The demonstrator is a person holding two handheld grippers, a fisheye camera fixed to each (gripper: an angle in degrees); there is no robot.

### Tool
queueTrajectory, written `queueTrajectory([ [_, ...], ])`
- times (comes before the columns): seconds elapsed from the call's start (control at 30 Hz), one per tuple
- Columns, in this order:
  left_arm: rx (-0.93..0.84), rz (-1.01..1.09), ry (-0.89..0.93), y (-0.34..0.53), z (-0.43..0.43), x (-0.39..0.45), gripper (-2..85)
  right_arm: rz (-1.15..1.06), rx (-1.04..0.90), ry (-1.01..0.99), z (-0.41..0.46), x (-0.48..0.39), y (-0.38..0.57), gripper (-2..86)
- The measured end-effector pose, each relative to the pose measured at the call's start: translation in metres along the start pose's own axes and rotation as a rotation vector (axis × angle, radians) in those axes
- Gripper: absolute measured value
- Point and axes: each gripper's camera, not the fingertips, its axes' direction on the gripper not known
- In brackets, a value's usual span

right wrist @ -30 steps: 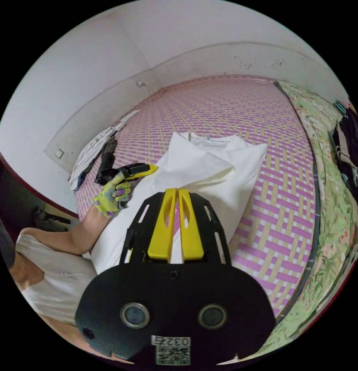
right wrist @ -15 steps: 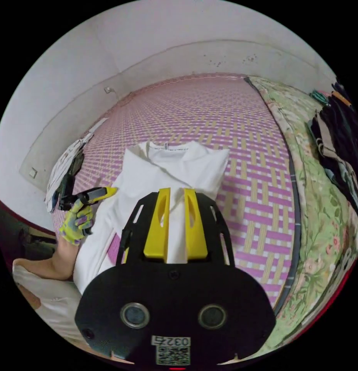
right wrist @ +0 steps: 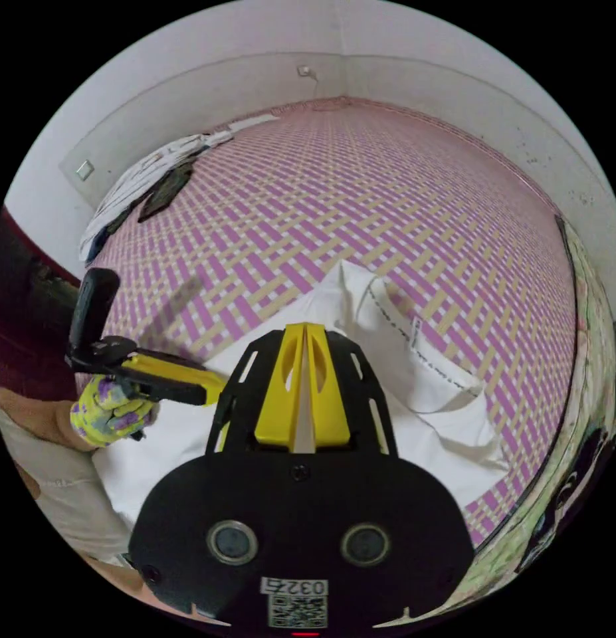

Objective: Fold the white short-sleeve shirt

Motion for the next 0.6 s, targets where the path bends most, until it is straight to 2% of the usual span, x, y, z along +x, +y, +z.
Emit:
queueTrajectory([
  [0.1, 0.005, 0.007, -0.017, 0.005, 0.004, -0.004, -0.9, 0.162, -0.014, -0.005, 0.022, 0.039, 0.005, -1.0],
  [0.2, 0.007, -0.004, 0.000, 0.009, 0.008, -0.014, -0.8, 0.302, 0.061, -0.156, 0.027, 0.065, 0.020, -1.0],
  [0.27, 0.006, -0.011, 0.014, 0.012, 0.009, -0.021, -0.8, 0.319, 0.065, -0.101, 0.018, 0.064, 0.028, -1.0],
  [0.33, 0.009, -0.012, 0.019, 0.015, 0.010, -0.027, -0.9, 0.320, 0.149, -0.030, -0.010, 0.057, 0.047, -1.0],
  [0.4, 0.052, 0.004, 0.056, 0.021, 0.005, -0.033, -0.9, 0.288, 0.327, -0.090, -0.065, 0.045, 0.096, -1.0],
  [0.47, 0.079, 0.041, 0.082, 0.026, 0.000, -0.034, -0.9, 0.265, 0.391, -0.092, -0.098, 0.026, 0.146, -1.0],
  [0.53, 0.077, 0.108, 0.130, 0.030, 0.001, -0.031, -0.9, 0.242, 0.377, -0.070, -0.115, 0.003, 0.197, -1.0],
  [0.6, -0.021, 0.215, 0.177, 0.033, 0.016, -0.022, -0.9, 0.253, 0.304, -0.056, -0.118, -0.025, 0.265, -0.9],
])
